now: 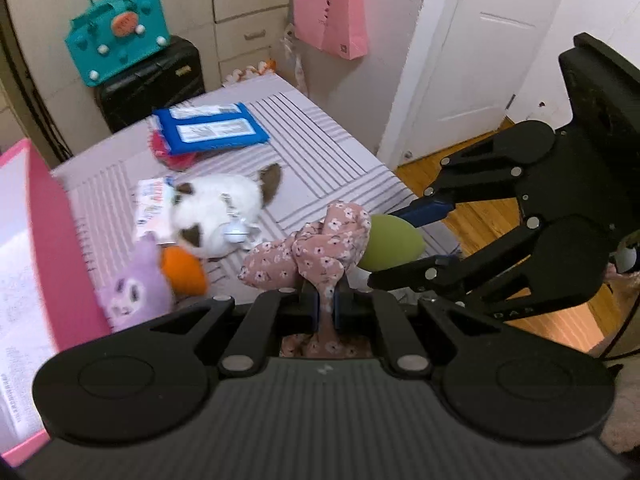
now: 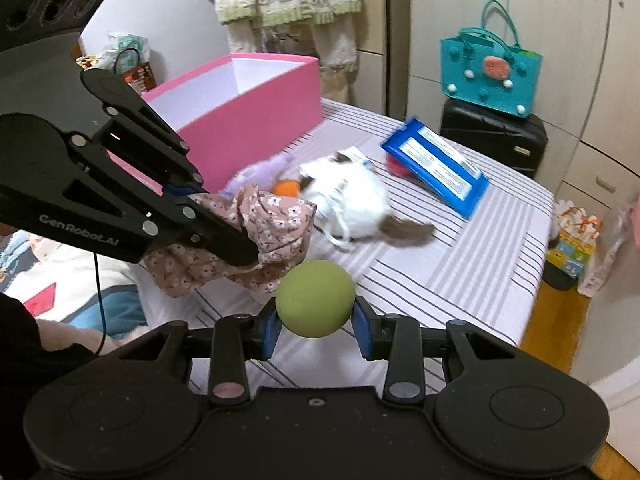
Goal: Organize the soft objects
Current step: 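Carry the floral cloth with the left tool into the pink box while the right carries the sponge there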
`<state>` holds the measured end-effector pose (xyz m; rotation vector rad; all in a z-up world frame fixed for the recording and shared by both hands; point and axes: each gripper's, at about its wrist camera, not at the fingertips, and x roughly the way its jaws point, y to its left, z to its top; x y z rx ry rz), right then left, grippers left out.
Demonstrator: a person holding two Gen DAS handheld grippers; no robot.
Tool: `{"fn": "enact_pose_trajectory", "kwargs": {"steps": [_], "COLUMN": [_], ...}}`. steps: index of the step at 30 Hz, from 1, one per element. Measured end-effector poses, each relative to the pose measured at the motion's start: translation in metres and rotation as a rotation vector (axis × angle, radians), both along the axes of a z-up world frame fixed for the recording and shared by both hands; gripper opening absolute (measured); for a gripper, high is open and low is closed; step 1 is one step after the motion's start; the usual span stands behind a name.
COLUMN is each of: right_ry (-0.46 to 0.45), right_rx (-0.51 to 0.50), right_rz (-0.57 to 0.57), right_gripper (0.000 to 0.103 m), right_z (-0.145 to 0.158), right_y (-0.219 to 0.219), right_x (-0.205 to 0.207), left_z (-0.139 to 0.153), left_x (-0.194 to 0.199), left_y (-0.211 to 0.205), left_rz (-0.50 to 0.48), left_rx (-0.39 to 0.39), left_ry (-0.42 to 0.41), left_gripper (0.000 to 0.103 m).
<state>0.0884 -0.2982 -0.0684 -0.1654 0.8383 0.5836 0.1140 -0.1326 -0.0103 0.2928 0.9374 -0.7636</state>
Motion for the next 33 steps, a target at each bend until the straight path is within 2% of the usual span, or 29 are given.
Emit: {"fn": "enact_pose_trajectory", "kwargs": {"steps": [7, 13, 18, 26, 30, 33], "right_ry": [-0.017, -0.073, -0.126, -0.135, -0.161, -0.185], "right_rx": [0.005, -0.021, -0.028, -0.044, -0.055, -0.106], "right_rz": [0.061, 0.141, 0.216, 0.288, 0.290, 0.299], "right_gripper": [0.042, 0.042, 0.042, 0.042, 0.042, 0.042], "right_z": [0.026, 0.054, 0.073, 0.081, 0.081, 0.075], "right_y": [0.032, 0.067, 0.101, 0.151, 0.172, 0.190], "right_x": [0.007, 0.017, 0.031, 0.078, 0.103, 0.121], "left_z": [0.025, 0.053, 0.065, 0.062, 0.049, 0.035], "left_x": [-0.005, -0.007, 0.004, 0.038, 0.066, 0.091], "left_y": [0.040, 0.083, 0.119, 0.173, 0.196, 0.213], "left_rz": [0.042, 0.112, 0.185, 0.311, 0.377, 0.432], "left_rx": [-0.008, -0.023, -0.031, -0.052, -0.001, 0.003], "left_ry": [-0.027, -0.104, -0.134, -0.138, -0.157, -0.140], "left_gripper": [0.006, 0.006, 0.006, 0.006, 0.006, 0.006]}}
